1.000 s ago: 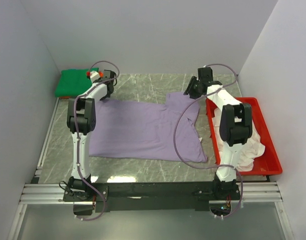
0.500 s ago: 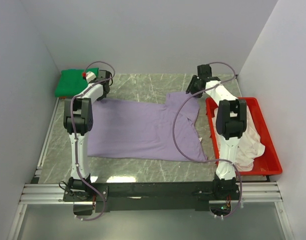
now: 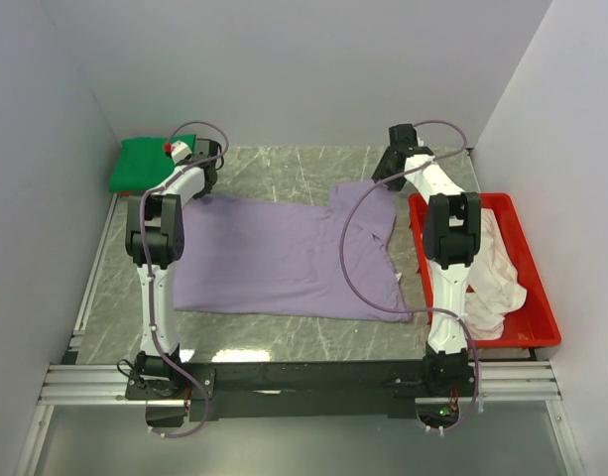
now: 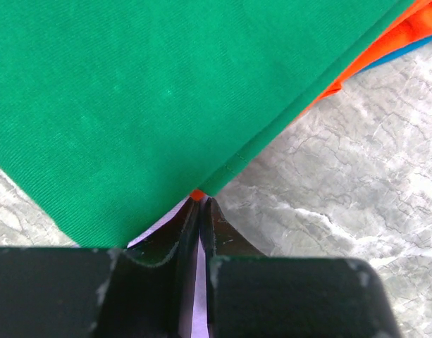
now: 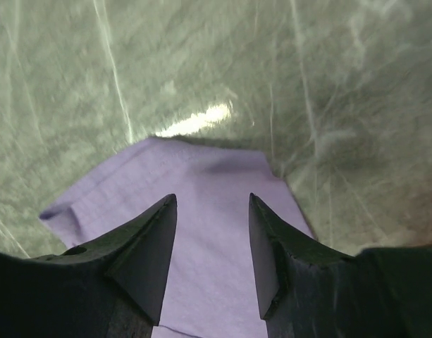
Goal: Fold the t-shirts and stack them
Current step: Fold the tshirt
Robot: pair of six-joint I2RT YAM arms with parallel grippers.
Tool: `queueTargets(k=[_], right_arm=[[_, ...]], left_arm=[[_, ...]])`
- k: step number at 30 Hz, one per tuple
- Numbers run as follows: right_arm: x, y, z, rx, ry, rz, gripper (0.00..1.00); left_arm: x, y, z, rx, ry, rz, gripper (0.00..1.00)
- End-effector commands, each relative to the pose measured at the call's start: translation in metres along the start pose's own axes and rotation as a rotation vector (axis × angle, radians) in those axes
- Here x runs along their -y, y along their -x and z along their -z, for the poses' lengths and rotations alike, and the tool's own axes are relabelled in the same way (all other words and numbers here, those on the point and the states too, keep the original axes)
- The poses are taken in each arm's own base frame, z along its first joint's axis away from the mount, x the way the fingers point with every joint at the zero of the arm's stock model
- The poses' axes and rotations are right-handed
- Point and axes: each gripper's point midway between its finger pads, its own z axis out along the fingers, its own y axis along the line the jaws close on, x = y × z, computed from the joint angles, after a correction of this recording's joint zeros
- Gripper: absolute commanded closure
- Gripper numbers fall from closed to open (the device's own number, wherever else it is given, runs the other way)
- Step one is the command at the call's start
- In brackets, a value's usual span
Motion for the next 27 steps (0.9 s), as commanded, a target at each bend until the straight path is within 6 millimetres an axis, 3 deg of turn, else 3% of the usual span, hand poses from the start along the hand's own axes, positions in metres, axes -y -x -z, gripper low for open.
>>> queueTargets(k=[1, 13, 20, 25, 27], right_arm=[[0.008, 0.031, 0.001, 0.077, -0.055, -0.039, 0.47], [0.011, 0.025, -0.017, 0.033, -0.087, -0.055, 0.44], [0.003, 0.021, -0.022, -0.004, -0.053, -0.068, 0.44], [-0.001, 0.016, -0.025, -0.024, -0.034, -0.062, 0.50], [-0.001, 0.015, -0.026, -0.031, -0.030, -0.058, 0.60]], left_arm=[[0.008, 0.022, 0.014, 0.025, -0.057, 0.028, 0.89], [0.011, 0.022, 0.010, 0.005, -0.082, 0.035, 0.90], [0.010, 0.022, 0.009, -0.003, -0.091, 0.036, 0.90], [0.010, 0.022, 0.008, -0.009, -0.101, 0.038, 0.91], [0.010, 0.022, 0.008, -0.011, -0.104, 0.039, 0.92]])
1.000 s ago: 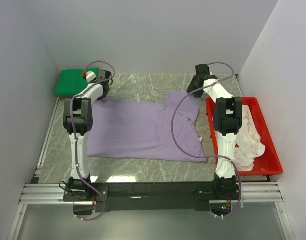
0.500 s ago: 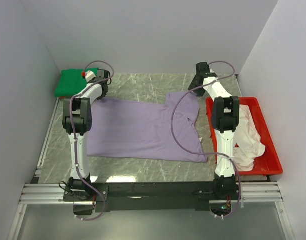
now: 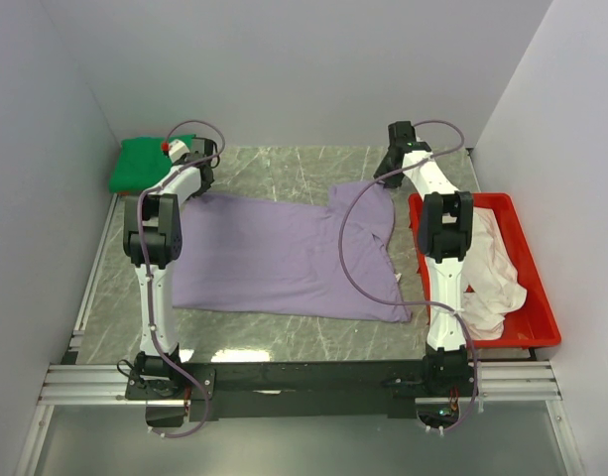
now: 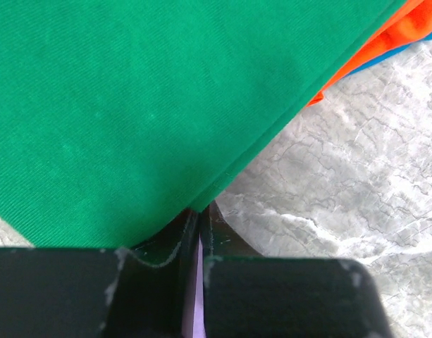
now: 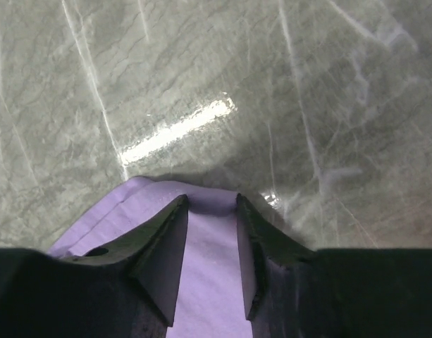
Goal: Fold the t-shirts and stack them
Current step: Fold the tshirt
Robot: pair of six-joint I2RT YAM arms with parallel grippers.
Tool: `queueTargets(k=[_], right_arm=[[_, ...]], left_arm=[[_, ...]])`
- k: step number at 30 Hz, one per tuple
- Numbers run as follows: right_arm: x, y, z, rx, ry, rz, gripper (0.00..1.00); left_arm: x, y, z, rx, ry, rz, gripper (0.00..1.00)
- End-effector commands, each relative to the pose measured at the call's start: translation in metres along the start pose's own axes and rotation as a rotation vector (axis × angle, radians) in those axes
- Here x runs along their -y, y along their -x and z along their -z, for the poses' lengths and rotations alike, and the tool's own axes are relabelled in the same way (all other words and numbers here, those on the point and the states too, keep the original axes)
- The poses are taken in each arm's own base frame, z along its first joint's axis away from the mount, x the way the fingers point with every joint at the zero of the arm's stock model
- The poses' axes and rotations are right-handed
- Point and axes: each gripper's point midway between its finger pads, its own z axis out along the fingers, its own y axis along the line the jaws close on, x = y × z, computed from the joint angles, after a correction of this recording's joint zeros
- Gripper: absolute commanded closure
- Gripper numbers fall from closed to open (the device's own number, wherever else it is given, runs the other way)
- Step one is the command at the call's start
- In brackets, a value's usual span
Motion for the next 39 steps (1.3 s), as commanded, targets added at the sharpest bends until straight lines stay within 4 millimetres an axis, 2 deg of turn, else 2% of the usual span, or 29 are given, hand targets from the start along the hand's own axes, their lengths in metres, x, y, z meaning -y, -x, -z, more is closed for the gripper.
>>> queueTargets(k=[1, 2, 6, 8, 11, 12, 13, 15, 16, 19, 23, 27, 28, 36, 39], right_arm=[[-0.003, 0.001, -0.002, -0.015, 0.017, -0.006, 0.63], [-0.002, 0.001, -0.002, -0.015, 0.014, -0.008, 0.70], [-0.001, 0.001, 0.002, -0.003, 0.018, -0.015, 0.83], [0.000, 0.005, 0.009, 0.015, 0.018, -0.018, 0.93], [0.000, 0.017, 0.023, 0.053, 0.020, -0.028, 1.00], [-0.001, 0.020, 0.028, 0.064, 0.028, -0.031, 1.00], [-0.004, 0.030, 0.041, 0.092, 0.047, -0.037, 1.00], [-0.006, 0.038, 0.051, 0.124, 0.071, -0.044, 1.00], [-0.011, 0.048, 0.067, 0.156, 0.097, -0.046, 1.00], [-0.018, 0.064, 0.089, 0.208, 0.148, -0.049, 1.00], [-0.029, 0.077, 0.109, 0.240, 0.209, -0.034, 1.00], [-0.031, 0.082, 0.121, 0.261, 0.233, -0.027, 1.00], [-0.033, 0.077, 0.120, 0.245, 0.251, -0.023, 1.00], [-0.029, 0.077, 0.136, 0.266, 0.261, -0.004, 1.00], [-0.028, 0.077, 0.153, 0.289, 0.277, 0.000, 1.00]], left_arm=[[0.006, 0.016, 0.013, 0.011, -0.048, 0.017, 0.93], [0.006, 0.016, 0.013, 0.011, -0.048, 0.015, 0.93], [0.005, 0.016, 0.013, 0.009, -0.056, 0.020, 0.95], [0.005, 0.015, 0.012, 0.005, -0.058, 0.019, 0.96], [0.008, 0.018, 0.013, 0.007, -0.075, 0.022, 0.97], [0.009, 0.019, 0.014, 0.007, -0.081, 0.021, 0.98], [0.009, 0.019, 0.015, 0.003, -0.087, 0.022, 0.98], [0.010, 0.024, 0.018, 0.010, -0.097, 0.031, 0.99], [0.010, 0.025, 0.018, 0.011, -0.098, 0.034, 0.99], [0.010, 0.030, 0.021, 0.019, -0.103, 0.042, 0.99], [0.010, 0.037, 0.025, 0.025, -0.111, 0.051, 0.99], [0.008, 0.040, 0.028, 0.027, -0.115, 0.059, 0.99], [0.008, 0.041, 0.029, 0.028, -0.116, 0.059, 0.99], [0.012, 0.052, 0.041, 0.033, -0.165, 0.076, 0.99], [0.013, 0.054, 0.047, 0.030, -0.188, 0.083, 0.99]])
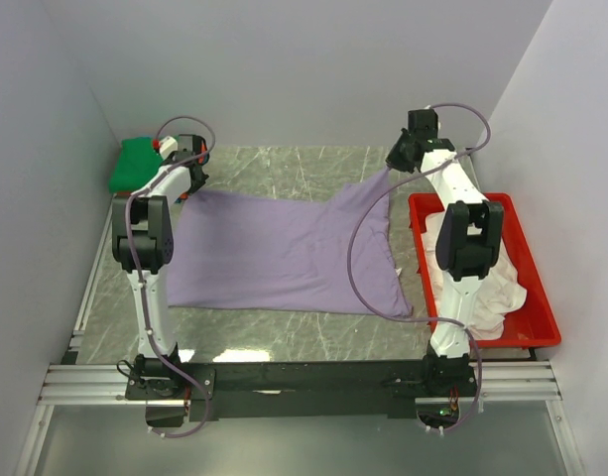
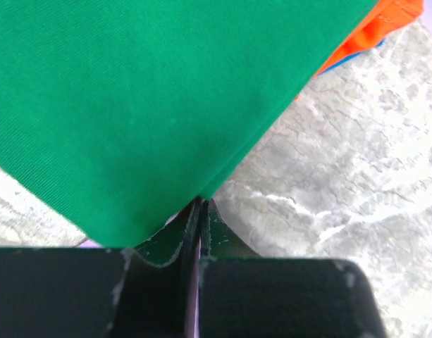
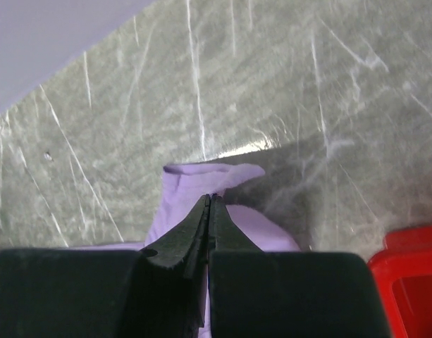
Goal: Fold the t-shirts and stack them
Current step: Fold the tshirt
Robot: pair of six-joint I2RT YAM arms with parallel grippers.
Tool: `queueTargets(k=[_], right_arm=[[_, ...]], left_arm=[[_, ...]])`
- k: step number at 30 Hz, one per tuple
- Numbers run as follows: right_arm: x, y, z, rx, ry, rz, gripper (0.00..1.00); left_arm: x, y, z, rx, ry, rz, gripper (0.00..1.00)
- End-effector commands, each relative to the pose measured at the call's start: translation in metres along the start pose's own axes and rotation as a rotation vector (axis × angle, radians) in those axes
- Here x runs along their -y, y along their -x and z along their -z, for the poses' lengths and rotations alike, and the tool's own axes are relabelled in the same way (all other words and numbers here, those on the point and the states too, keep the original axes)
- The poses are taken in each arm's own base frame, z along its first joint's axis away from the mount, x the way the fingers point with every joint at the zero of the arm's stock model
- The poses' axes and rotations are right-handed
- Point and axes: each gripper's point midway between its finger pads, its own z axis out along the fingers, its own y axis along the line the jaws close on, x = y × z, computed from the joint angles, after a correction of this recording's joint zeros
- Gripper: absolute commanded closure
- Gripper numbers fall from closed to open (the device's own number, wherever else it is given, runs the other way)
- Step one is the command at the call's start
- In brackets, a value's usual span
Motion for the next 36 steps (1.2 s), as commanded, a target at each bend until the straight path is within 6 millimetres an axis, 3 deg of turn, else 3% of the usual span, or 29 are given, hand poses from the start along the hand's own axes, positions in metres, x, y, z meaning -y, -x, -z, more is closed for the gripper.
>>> queueTargets(k=[1, 6, 11, 12, 13, 18, 19, 21, 22, 24, 25, 27, 30, 36], right_arm=[[-0.017, 0.036, 0.048, 0.118, 0.073, 0.015, 1.00], [-0.015, 0.037, 0.076, 0.157, 0.082, 0.005, 1.00], [-0.004, 0.018, 0.096, 0.149, 0.081, -0.014, 1.00], [-0.007, 0.019, 0.108, 0.165, 0.096, -0.024, 1.00], [0.002, 0.005, 0.106, 0.141, 0.083, -0.030, 1.00], [0.011, -0.012, 0.132, 0.156, 0.096, -0.060, 1.00], [0.018, -0.025, 0.131, 0.135, 0.087, -0.065, 1.00], [0.019, -0.029, 0.148, 0.157, 0.111, -0.089, 1.00], [0.026, -0.041, 0.146, 0.144, 0.106, -0.096, 1.00], [0.025, -0.047, 0.163, 0.161, 0.136, -0.121, 1.00], [0.036, -0.064, 0.161, 0.137, 0.120, -0.129, 1.00], [0.037, -0.068, 0.174, 0.166, 0.145, -0.148, 1.00], [0.055, -0.093, 0.178, 0.155, 0.124, -0.165, 1.00], [0.066, -0.128, 0.185, 0.118, 0.159, -0.196, 1.00]], left_arm=[[0.018, 0.035, 0.031, 0.061, -0.093, 0.039, 0.99], [0.016, 0.039, 0.045, 0.070, -0.121, 0.051, 0.99], [0.007, 0.037, 0.054, 0.071, -0.126, 0.052, 0.99], [0.006, 0.037, 0.055, 0.071, -0.126, 0.054, 0.99], [0.005, 0.040, 0.061, 0.077, -0.134, 0.059, 0.99], [-0.008, 0.032, 0.072, 0.069, -0.137, 0.086, 0.99], [-0.009, 0.034, 0.078, 0.076, -0.145, 0.103, 0.99], [-0.020, 0.026, 0.080, 0.064, -0.124, 0.118, 0.99], [-0.020, 0.029, 0.087, 0.073, -0.132, 0.144, 0.99], [-0.032, 0.019, 0.088, 0.062, -0.116, 0.165, 0.99], [-0.034, 0.020, 0.095, 0.070, -0.122, 0.178, 0.99], [-0.044, 0.009, 0.096, 0.056, -0.107, 0.202, 0.99], [-0.057, 0.000, 0.102, 0.053, -0.091, 0.234, 0.99], [-0.084, -0.014, 0.113, 0.065, -0.065, 0.293, 0.99]])
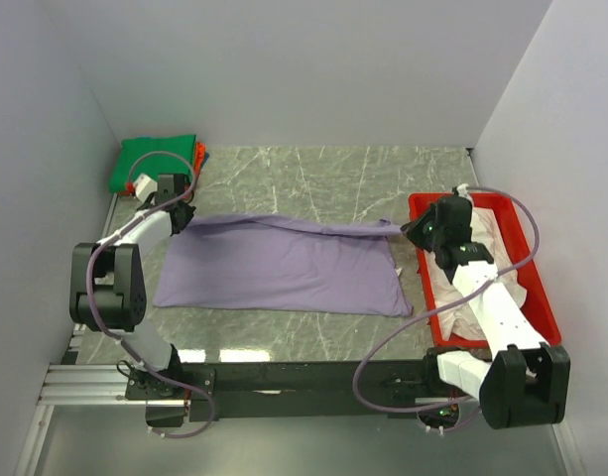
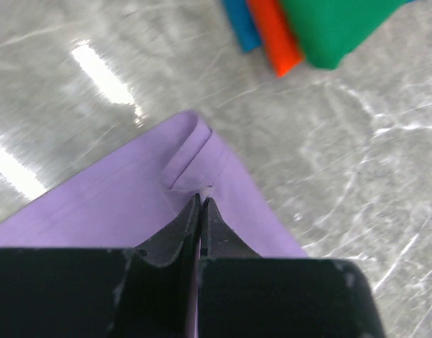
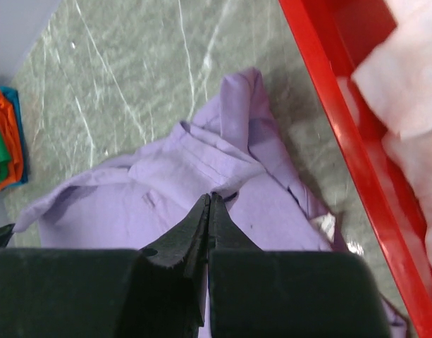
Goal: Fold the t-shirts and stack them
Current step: Fold the tshirt
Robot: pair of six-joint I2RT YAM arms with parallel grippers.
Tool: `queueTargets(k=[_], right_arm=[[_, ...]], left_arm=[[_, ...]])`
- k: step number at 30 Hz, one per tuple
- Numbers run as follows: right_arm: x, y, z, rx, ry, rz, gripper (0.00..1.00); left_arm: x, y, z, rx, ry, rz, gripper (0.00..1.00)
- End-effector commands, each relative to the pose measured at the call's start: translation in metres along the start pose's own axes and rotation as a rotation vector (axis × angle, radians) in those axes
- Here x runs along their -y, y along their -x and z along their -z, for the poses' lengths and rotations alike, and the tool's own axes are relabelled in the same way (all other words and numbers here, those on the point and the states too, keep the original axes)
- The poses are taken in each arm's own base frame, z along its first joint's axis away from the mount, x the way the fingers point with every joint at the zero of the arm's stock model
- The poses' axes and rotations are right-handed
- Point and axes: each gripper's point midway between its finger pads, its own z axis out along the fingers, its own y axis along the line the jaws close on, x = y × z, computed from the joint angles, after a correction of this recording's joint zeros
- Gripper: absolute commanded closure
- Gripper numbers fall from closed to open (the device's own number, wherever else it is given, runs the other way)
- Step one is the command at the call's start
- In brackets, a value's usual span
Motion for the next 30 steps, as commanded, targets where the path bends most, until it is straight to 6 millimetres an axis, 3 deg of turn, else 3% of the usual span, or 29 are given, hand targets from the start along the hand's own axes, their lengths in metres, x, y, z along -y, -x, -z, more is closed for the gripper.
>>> queueTargets(k=[1, 6, 14, 16, 30], right_arm=[[-0.004, -0.003, 0.006, 0.024, 0.064, -0.038, 1.00], [0.011, -0.022, 0.009, 0.001, 0.053, -0.054, 1.00], [0.022, -0.031, 0.017, -0.004, 0.038, -0.059, 1.00], [0.023, -0.033, 0.019, -0.009, 0.037, -0.060, 1.00], [0.038, -0.053, 0.031, -0.043, 0.039, -0.071, 1.00]], left_arm=[[-0.001, 0.018, 0.015, 0.068, -0.032, 0.088, 0.99], [-0.018, 0.016, 0.023, 0.091, -0.025, 0.105, 0.99], [-0.036, 0.015, 0.035, 0.113, -0.023, 0.131, 0.99], [-0.045, 0.024, 0.035, 0.135, -0.007, 0.152, 0.99], [-0.063, 0.020, 0.037, 0.147, 0.003, 0.179, 0.99]])
